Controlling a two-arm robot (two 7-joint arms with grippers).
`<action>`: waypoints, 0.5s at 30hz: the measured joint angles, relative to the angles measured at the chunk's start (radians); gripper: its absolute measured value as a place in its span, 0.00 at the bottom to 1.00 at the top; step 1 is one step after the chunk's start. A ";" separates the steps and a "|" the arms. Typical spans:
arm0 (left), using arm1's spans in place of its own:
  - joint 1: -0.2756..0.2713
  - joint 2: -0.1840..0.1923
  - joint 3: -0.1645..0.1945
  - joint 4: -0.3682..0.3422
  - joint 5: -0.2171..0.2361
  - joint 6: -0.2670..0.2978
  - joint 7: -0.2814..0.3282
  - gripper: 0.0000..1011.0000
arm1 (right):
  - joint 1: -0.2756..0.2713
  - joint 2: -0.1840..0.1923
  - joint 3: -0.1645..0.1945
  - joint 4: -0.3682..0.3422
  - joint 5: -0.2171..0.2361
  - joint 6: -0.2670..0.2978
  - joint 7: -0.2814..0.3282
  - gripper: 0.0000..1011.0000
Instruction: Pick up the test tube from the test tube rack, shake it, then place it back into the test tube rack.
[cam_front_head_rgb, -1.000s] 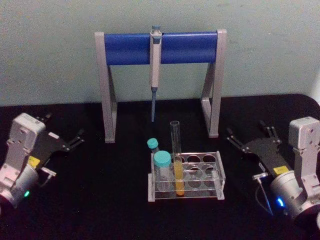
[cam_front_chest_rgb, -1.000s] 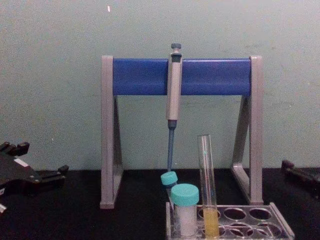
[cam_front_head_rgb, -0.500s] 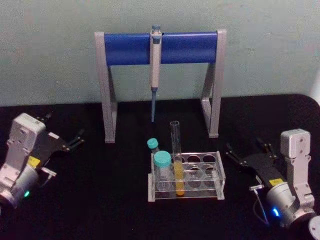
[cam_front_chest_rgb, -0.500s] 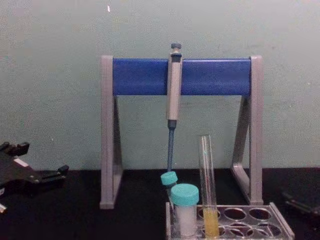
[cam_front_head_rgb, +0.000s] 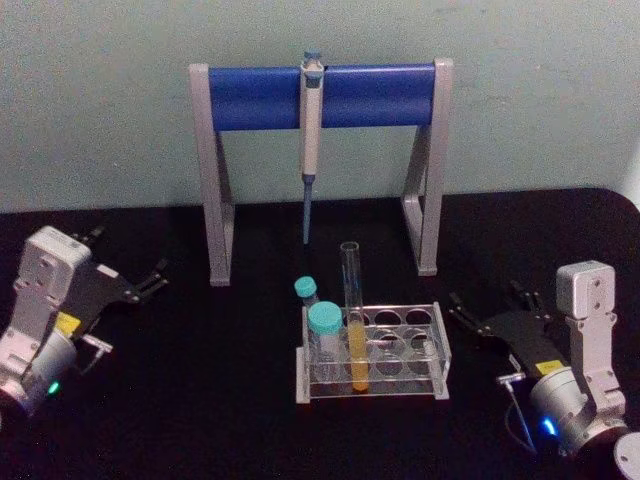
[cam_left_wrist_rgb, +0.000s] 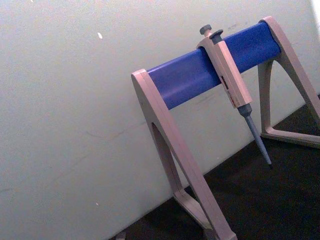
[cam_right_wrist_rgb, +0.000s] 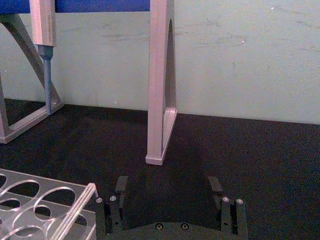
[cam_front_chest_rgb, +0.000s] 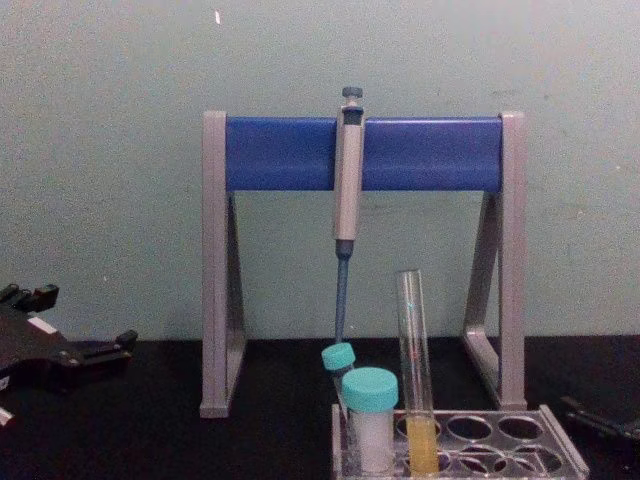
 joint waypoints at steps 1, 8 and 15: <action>0.000 0.000 0.000 0.000 0.000 0.000 0.000 0.99 | 0.000 0.000 0.000 0.000 0.000 0.000 0.000 0.99; 0.000 0.000 0.000 0.000 0.000 0.000 0.000 0.99 | 0.000 0.001 -0.001 -0.001 0.001 -0.001 0.000 0.99; 0.000 0.000 0.000 0.000 0.000 0.000 0.000 0.99 | 0.000 0.001 -0.001 -0.002 0.002 -0.002 -0.001 0.99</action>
